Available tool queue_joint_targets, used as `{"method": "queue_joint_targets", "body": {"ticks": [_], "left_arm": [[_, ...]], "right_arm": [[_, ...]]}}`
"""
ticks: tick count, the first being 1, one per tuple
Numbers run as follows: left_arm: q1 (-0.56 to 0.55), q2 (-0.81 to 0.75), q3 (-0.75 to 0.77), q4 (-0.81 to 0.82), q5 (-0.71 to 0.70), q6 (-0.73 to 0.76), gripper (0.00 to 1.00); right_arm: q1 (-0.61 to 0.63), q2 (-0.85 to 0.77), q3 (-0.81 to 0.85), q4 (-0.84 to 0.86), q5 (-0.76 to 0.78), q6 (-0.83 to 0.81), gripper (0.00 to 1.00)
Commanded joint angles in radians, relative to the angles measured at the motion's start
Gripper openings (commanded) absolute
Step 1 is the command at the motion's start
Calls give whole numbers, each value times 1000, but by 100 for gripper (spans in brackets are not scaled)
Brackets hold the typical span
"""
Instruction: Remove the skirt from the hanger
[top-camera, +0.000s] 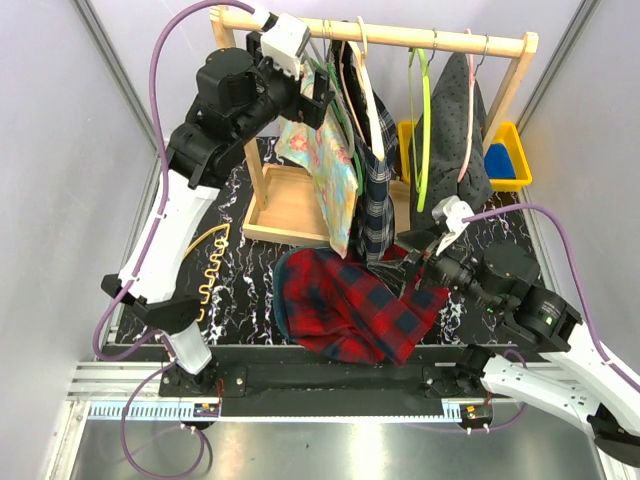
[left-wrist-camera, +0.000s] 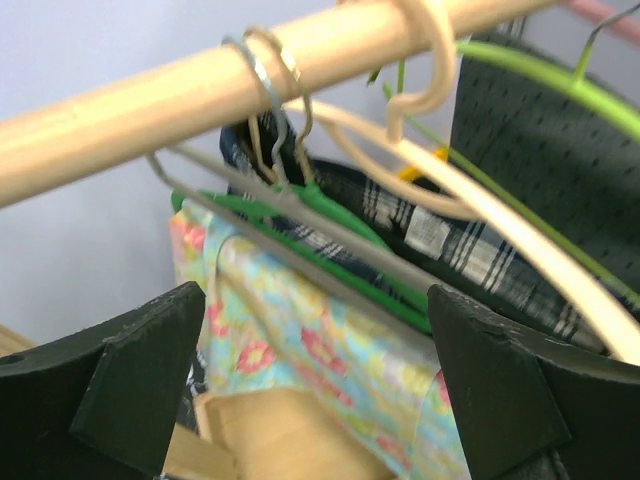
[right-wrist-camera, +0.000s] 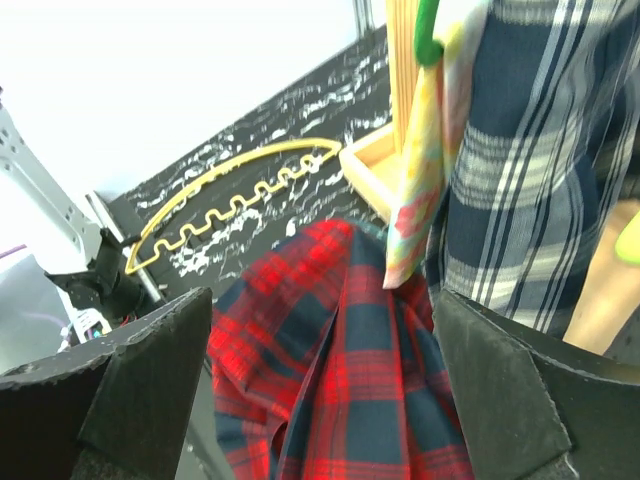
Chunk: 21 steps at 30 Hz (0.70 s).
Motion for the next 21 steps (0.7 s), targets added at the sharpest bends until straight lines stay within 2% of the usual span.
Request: {"method": "queue_joint_targets", "body": {"ticks": [1, 5, 10, 15, 21], "left_arm": [[-38, -54, 30, 179, -39, -41, 99], [-102, -31, 33, 221, 33, -53, 99], [-116, 35, -2, 239, 93, -90, 99], [-116, 77, -25, 221, 20, -47, 99], [-47, 34, -162, 200, 9, -58, 99]], "right_arm": [[-2, 21, -7, -44, 23, 47, 100], [-2, 41, -4, -23, 26, 38, 100], [-2, 54, 6, -10, 24, 35, 100], [-2, 27, 2, -13, 55, 39, 100], [-2, 1, 4, -26, 90, 32, 100]]}}
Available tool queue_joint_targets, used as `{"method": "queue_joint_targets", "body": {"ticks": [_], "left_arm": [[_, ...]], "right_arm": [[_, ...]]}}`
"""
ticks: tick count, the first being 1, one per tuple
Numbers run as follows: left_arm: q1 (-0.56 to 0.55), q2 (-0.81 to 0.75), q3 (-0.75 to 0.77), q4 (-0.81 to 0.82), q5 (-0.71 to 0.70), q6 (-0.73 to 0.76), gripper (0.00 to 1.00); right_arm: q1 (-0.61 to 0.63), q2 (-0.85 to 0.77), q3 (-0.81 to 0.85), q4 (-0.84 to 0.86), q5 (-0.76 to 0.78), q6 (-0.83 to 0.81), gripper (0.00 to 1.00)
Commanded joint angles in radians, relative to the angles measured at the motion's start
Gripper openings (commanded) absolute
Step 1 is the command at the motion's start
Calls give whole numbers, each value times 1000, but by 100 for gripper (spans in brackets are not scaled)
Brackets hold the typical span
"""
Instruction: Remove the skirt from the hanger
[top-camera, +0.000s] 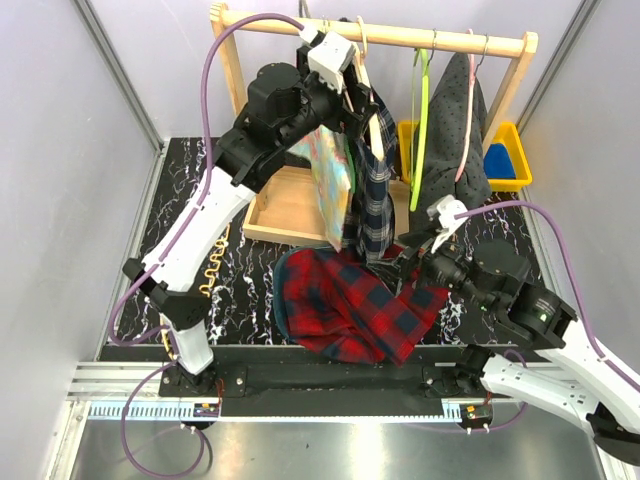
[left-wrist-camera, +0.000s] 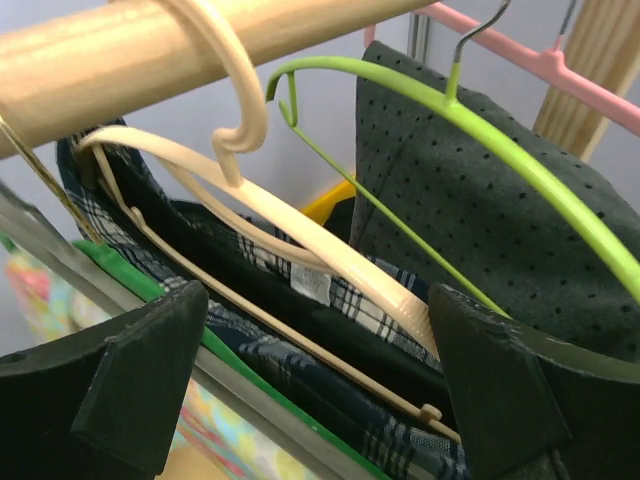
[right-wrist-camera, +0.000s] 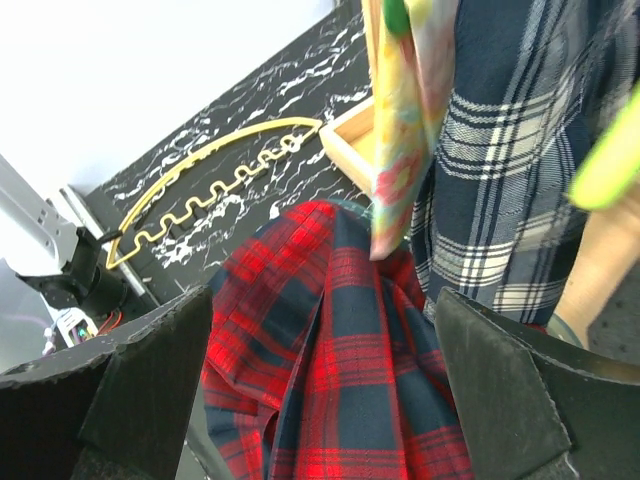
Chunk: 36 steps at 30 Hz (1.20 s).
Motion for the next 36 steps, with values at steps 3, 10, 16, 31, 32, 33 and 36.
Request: {"method": "queue_joint_targets", "body": {"ticks": [3, 10, 16, 31, 32, 33, 36], "left_arm": [[95, -85, -110, -19, -40, -23, 99], [133, -229, -186, -14, -60, 55, 99], [133, -296, -220, -14, -52, 93, 99], [139, -247, -234, -16, -75, 113, 99], [141, -240, -229, -16, -75, 115, 99], [142, -237, -226, -17, -77, 116, 99], [145, -220, -231, -17, -83, 121, 99]], "right_arm": [[-2, -18, 13, 3, 51, -3, 100], [-2, -16, -4, 5, 51, -2, 100], [0, 13, -8, 28, 37, -8, 100], [-2, -5, -10, 20, 66, 6, 100], [0, -7, -11, 20, 68, 11, 100], [-2, -8, -13, 20, 71, 14, 100], [-2, -16, -11, 20, 81, 15, 100]]}}
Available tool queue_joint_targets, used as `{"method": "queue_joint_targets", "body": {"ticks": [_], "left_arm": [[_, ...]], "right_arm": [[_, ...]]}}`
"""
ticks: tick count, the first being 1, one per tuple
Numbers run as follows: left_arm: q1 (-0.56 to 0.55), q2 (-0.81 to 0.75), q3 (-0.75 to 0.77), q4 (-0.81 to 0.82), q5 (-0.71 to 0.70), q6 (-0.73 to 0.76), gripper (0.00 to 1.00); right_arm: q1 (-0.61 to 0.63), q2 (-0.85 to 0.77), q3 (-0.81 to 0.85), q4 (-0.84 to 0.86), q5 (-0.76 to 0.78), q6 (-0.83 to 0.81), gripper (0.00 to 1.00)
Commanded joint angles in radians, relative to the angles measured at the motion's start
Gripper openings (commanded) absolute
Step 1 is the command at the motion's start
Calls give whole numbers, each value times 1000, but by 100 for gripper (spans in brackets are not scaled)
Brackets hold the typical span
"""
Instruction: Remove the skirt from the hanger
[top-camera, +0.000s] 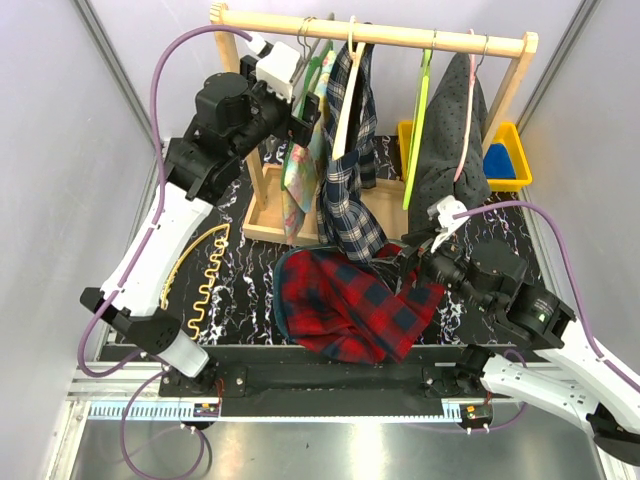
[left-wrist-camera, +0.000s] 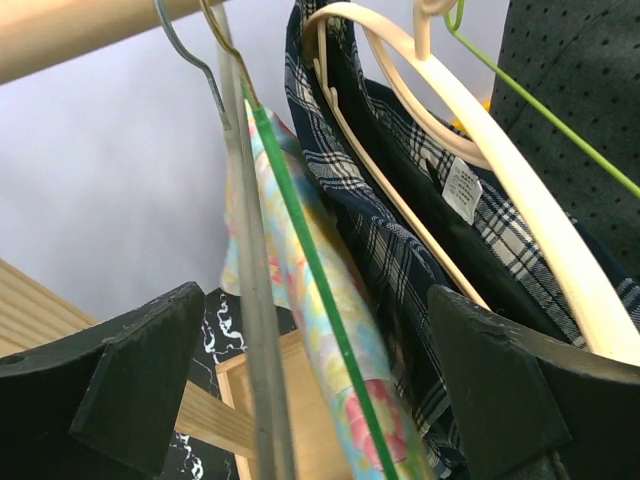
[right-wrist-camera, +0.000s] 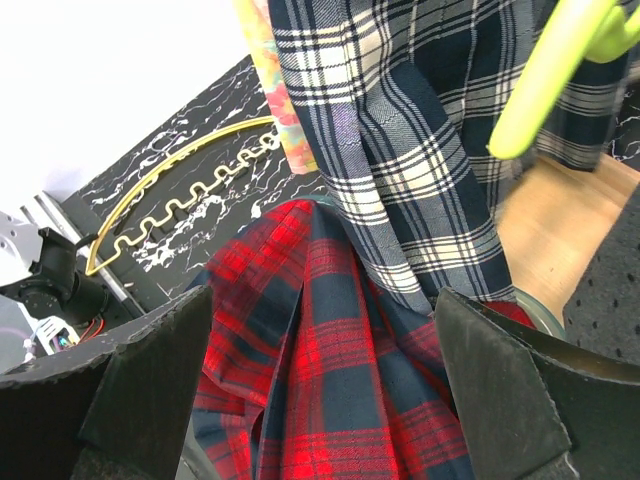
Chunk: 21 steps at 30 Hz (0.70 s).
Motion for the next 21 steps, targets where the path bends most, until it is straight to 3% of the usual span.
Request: {"method": "queue_joint_targets", "body": {"ticks": [1, 6, 18, 21], "left_arm": [[13, 20, 17, 40, -32, 21, 99], [32, 65, -27, 46, -44, 36, 97], [72, 74, -10, 38, -15, 35, 51], [74, 63, -15, 37, -15, 47, 55]], "right_arm": [[-2, -16, -1, 33, 38, 16, 100], [-2, -21, 15, 26, 52, 17, 100], [-2, -24, 9, 20, 58, 33, 100], [-2, -15, 9, 24, 55, 29, 100]]}}
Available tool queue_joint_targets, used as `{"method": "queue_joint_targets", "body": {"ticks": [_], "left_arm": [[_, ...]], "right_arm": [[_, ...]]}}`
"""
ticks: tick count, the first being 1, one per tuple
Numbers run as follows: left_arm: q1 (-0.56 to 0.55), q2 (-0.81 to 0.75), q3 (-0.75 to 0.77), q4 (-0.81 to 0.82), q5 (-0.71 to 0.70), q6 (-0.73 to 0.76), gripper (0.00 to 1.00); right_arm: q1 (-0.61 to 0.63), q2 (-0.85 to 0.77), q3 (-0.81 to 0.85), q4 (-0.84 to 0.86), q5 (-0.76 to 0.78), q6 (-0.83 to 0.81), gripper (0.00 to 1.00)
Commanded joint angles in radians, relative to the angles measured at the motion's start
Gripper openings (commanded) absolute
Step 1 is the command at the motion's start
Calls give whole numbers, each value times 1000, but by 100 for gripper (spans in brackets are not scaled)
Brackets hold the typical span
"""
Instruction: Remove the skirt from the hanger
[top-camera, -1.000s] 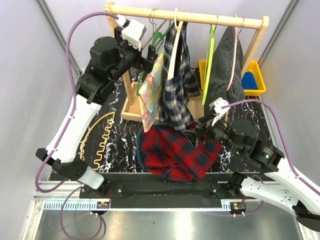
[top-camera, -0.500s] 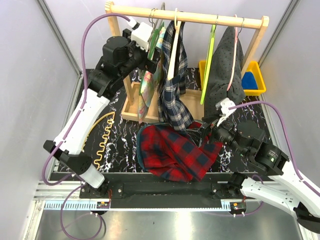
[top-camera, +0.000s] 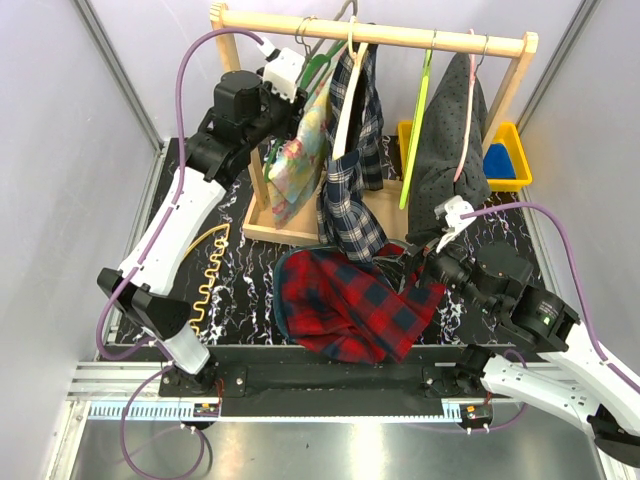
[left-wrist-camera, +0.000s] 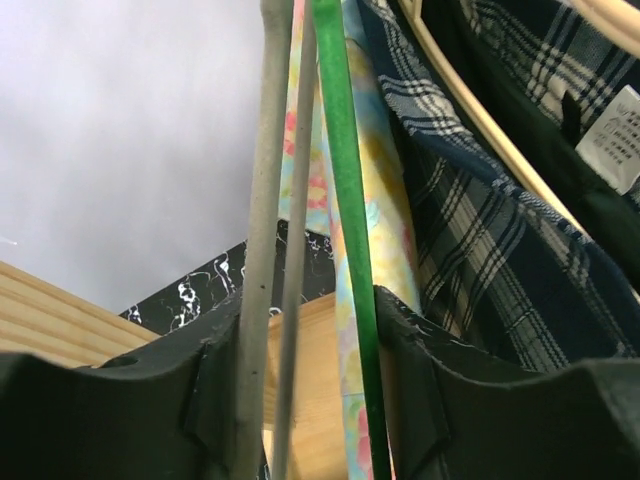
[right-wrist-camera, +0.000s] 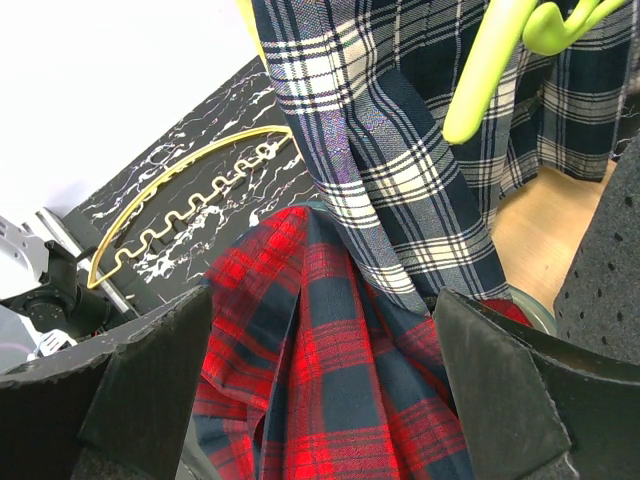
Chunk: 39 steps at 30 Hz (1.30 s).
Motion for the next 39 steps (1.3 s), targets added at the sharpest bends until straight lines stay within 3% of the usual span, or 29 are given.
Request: {"method": "queue_joint_targets", "body": {"ticks": [1, 4, 5, 15, 23, 33, 39], "left_arm": [[5, -41, 5, 38, -6, 26, 70], [5, -47, 8, 47, -34, 44, 97], [3, -55, 15, 50, -41, 55, 99], [8, -122, 39, 158, -133, 147, 99], [-59, -216, -22, 234, -92, 188, 99], [-116, -233, -10, 222, -83, 193, 99], [-118, -199, -1, 111, 16, 80, 99]], "right_arm": [[-2, 8, 9, 31, 18, 5, 100], [-2, 13, 9, 36, 13, -1, 100], [-2, 14, 9, 36, 10, -3, 100], [-2, 23, 6, 39, -1, -5, 100], [-2, 23, 0, 42, 1, -3, 100], [0, 25, -8, 43, 6, -5, 100], [-2, 16, -9, 43, 18, -2, 100]]}}
